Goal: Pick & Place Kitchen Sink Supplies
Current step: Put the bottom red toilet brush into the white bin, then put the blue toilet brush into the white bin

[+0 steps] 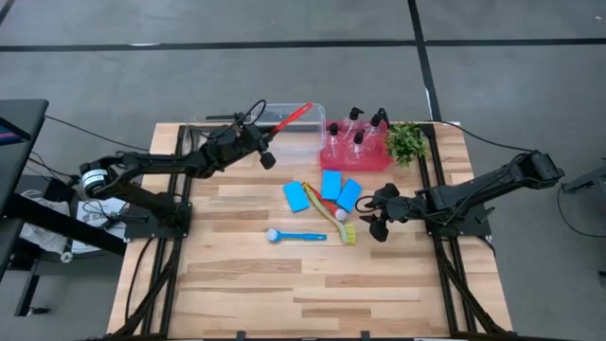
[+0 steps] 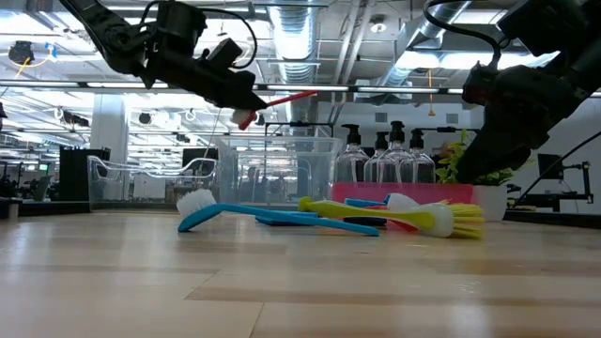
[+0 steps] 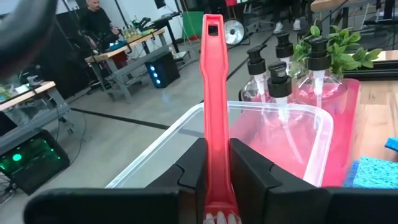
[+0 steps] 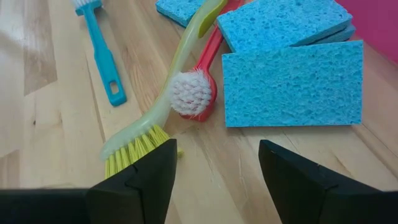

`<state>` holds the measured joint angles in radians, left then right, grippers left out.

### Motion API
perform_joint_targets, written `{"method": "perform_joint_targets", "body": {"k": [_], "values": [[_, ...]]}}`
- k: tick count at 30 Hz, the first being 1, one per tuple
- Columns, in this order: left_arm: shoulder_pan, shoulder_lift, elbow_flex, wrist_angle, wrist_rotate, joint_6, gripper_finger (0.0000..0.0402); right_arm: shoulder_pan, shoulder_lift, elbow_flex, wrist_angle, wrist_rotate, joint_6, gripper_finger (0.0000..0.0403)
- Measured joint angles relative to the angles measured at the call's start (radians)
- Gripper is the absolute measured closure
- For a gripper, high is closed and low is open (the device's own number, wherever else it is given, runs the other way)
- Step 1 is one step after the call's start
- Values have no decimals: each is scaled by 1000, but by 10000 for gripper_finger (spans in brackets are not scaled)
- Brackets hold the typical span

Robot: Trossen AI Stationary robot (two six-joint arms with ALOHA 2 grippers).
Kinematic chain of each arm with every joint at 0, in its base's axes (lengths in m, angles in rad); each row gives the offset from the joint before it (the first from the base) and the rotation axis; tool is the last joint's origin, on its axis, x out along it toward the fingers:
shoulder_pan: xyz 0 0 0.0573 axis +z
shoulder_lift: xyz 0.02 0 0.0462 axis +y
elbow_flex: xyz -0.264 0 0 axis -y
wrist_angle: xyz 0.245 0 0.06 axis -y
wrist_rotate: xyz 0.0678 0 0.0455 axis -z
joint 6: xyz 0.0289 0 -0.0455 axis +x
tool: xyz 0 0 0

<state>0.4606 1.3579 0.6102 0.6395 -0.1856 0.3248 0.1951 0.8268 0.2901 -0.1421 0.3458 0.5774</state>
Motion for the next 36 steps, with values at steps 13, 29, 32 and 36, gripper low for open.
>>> {"method": "perform_joint_targets", "body": {"k": [13,29,32,36], "values": [[0,0,0,0,0,0,294,0,0,0,0,0,0,182],[-17,-3,0,-2,-2,-42,255,0,0,0,0,-1,0,182],[-49,-19,0,6,5,-42,259,0,0,0,-1,-1,0,182],[-99,-59,0,7,96,-42,266,0,0,0,-2,-1,0,182]]}}
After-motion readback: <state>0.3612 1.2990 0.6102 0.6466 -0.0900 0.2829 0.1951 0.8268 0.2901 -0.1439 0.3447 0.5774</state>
